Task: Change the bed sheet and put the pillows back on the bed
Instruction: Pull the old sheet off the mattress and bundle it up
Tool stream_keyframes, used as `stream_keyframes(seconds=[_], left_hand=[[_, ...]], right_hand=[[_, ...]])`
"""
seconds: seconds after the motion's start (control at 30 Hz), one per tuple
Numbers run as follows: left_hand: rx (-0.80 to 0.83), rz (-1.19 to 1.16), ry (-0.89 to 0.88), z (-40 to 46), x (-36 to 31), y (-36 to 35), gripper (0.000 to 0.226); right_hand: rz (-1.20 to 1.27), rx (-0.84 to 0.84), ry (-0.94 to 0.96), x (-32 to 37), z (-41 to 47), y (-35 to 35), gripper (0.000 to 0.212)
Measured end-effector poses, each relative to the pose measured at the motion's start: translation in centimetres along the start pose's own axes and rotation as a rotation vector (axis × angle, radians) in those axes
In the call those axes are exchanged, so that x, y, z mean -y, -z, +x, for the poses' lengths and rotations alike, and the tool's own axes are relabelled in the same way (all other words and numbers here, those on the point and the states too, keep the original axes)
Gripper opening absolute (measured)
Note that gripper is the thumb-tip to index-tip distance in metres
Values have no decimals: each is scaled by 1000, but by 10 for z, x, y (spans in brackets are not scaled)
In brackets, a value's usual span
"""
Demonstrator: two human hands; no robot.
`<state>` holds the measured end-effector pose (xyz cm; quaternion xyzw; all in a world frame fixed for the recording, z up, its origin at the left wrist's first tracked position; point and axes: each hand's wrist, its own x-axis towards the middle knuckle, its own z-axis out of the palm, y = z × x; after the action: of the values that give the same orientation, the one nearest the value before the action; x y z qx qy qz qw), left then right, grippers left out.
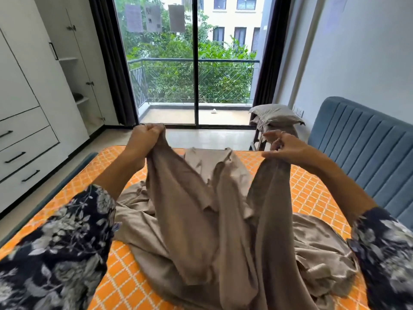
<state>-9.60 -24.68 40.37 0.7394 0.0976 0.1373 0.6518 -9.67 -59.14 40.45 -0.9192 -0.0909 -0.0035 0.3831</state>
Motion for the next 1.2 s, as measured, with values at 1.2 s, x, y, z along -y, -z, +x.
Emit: stream_keyframes(seconds=[1.2], left_hand=[[556, 601, -665, -103, -10, -32, 36]], right_hand=[[-273, 338, -191, -167, -134, -167, 17]])
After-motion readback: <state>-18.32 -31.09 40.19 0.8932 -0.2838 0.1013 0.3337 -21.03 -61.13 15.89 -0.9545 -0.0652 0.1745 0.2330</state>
